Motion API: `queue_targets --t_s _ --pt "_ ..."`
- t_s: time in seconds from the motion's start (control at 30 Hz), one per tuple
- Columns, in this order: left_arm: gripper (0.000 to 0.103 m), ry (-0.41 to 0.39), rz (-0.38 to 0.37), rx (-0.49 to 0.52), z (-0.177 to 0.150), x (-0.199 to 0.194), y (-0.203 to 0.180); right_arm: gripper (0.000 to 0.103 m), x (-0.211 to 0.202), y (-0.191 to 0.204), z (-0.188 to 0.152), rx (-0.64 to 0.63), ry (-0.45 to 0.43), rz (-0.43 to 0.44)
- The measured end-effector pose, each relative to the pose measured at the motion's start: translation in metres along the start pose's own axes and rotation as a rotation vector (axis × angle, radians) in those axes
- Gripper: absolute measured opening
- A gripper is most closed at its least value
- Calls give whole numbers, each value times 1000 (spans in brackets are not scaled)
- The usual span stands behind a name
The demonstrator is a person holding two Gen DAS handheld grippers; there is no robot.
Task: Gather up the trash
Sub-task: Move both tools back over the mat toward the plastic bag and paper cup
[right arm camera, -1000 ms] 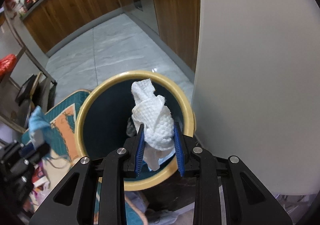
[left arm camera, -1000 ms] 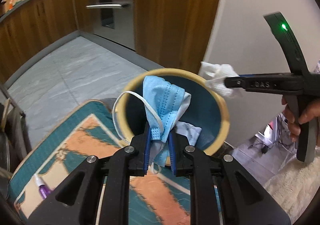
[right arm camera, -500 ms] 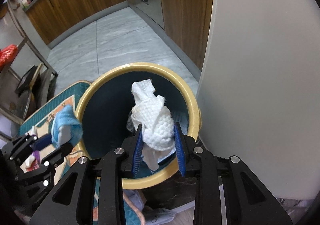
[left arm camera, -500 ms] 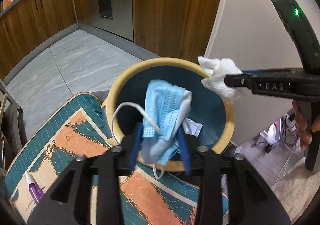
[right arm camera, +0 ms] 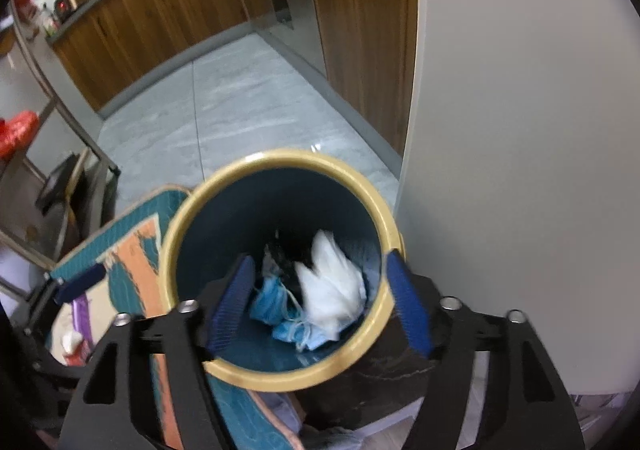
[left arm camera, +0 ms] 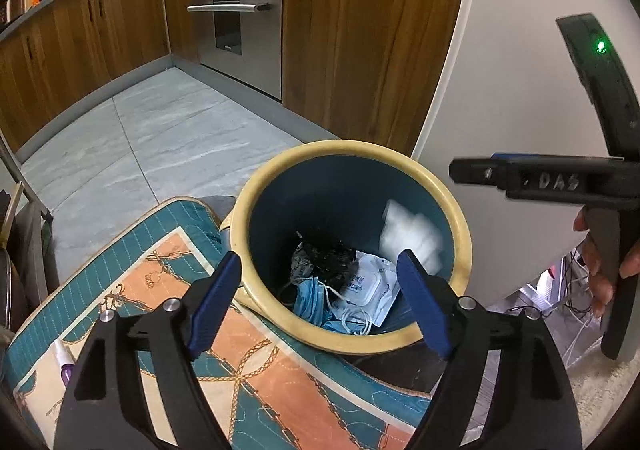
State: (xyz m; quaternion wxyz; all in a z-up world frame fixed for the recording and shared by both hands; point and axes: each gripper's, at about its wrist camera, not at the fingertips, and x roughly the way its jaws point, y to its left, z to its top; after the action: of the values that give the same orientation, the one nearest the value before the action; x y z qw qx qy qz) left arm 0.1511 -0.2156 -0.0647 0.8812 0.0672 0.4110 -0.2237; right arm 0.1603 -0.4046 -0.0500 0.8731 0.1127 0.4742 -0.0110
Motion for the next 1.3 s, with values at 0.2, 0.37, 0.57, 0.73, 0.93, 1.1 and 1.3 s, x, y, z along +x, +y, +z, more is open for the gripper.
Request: queue_targets --t_s 0.2,0.37,0.57,0.73,0.93,1.1,1.3 --pt "86 -23 16 -18 -1 -16 8 93 -23 11 9 -15 -74 17" --pt "88 -64 30 -36 -3 -43 18 94 -42 22 9 -53 -115 17" --pt "92 -122 59 -79 -9 -86 36 96 -67 37 8 -105 -181 12" --pt "97 -169 108 -116 -17 -122 54 97 -85 52 6 -111 -218 30" --pt "97 -207 166 -158 -32 -159 76 98 -100 76 -3 -139 -247 61" --pt "97 -207 234 -206 -51 -184 101 98 -105 98 -12 -116 -220 127" --pt "97 -186 312 -240 -80 -210 128 98 -103 120 -21 -82 -177 205"
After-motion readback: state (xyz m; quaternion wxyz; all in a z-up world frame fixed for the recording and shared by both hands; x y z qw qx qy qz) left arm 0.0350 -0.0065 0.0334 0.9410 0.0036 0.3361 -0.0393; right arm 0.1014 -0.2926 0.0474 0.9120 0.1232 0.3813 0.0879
